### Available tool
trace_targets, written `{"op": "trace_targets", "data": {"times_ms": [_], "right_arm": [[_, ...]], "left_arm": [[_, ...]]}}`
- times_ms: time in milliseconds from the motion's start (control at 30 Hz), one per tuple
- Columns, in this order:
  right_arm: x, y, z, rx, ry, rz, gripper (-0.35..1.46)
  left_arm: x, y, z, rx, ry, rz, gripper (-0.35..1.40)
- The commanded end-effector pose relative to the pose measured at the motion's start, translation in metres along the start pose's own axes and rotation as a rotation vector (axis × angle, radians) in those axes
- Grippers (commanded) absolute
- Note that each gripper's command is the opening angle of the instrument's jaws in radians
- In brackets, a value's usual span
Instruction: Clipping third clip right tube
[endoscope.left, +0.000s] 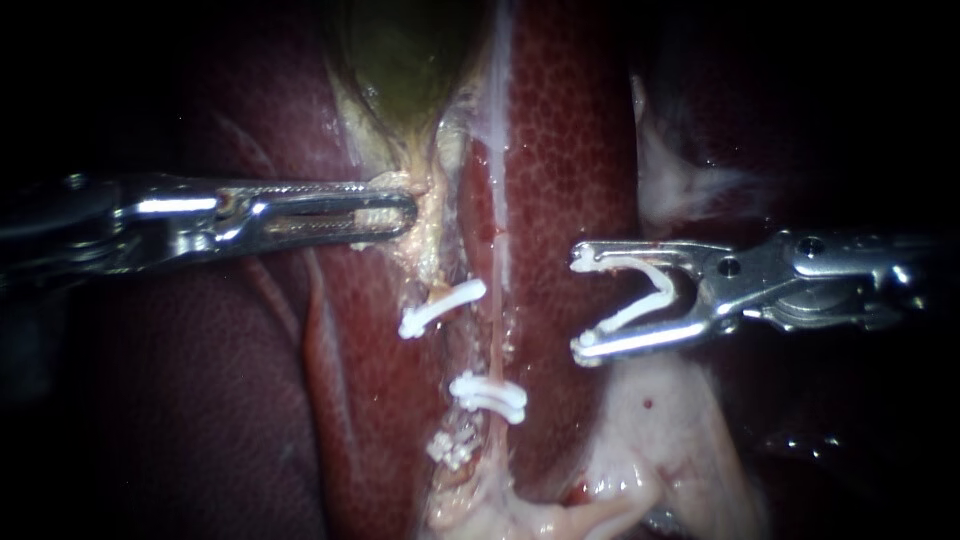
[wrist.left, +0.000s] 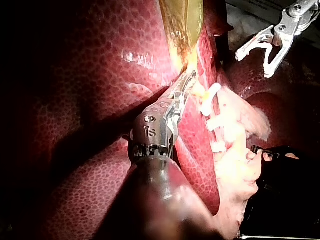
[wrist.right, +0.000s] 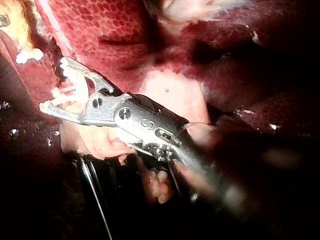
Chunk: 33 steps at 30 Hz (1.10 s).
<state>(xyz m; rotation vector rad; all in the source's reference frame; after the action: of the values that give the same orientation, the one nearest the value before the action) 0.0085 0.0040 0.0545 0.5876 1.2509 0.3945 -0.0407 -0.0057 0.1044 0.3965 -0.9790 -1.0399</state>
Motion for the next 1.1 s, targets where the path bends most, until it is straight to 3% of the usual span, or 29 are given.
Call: {"op": "trace_targets", "data": {"times_ms": [33, 200, 433, 767, 1100], "right_arm": [[0.0000, 0.0000, 0.0000, -0.001, 0.002, 0.000, 0.60], [0.0000, 0.0000, 0.0000, -0.001, 0.002, 0.000, 0.60], [0.0000, 0.0000, 0.0002, -0.002, 0.002, 0.000, 0.60], [0.0000, 0.0000, 0.0003, -0.002, 0.002, 0.000, 0.60], [-0.0002, 0.0001, 0.0006, -0.004, 0.002, -0.001, 0.60]], "left_arm": [[-0.0001, 0.0000, -0.0001, -0.001, 0.000, 0.000, -0.35], [-0.0005, 0.0000, -0.0008, 0.005, 0.002, -0.001, -0.35], [-0.0032, 0.0008, -0.0041, -0.003, 0.005, -0.014, -0.35], [-0.0075, 0.0015, -0.0094, -0.026, -0.048, -0.028, -0.35], [-0.0081, 0.0015, -0.0103, -0.036, -0.058, -0.023, -0.35]]}}
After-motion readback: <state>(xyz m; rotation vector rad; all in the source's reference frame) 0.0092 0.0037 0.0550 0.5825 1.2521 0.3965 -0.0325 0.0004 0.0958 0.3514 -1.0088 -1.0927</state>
